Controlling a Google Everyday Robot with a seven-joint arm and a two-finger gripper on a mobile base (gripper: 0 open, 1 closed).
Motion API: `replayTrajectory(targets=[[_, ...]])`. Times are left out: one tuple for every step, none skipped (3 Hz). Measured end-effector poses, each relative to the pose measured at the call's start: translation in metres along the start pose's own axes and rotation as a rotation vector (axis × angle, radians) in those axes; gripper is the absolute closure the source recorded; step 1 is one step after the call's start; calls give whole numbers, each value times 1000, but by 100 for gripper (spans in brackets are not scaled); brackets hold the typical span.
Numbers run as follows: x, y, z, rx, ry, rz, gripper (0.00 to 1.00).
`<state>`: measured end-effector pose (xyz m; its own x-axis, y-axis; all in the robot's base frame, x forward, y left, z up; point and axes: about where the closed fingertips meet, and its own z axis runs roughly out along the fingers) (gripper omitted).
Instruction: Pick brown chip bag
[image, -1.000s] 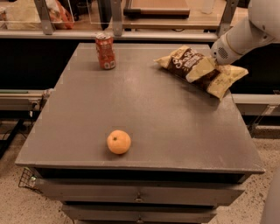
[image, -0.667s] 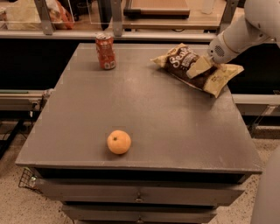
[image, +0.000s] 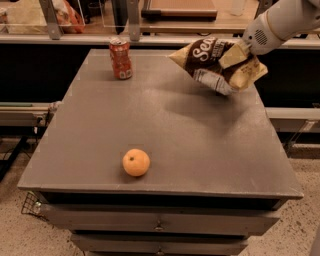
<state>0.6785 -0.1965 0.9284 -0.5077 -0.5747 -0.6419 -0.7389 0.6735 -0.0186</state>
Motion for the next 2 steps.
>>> replayTrajectory(targets=[[-34, 24, -35, -16, -90, -68, 100], [-39, 28, -39, -21, -103, -78, 100]])
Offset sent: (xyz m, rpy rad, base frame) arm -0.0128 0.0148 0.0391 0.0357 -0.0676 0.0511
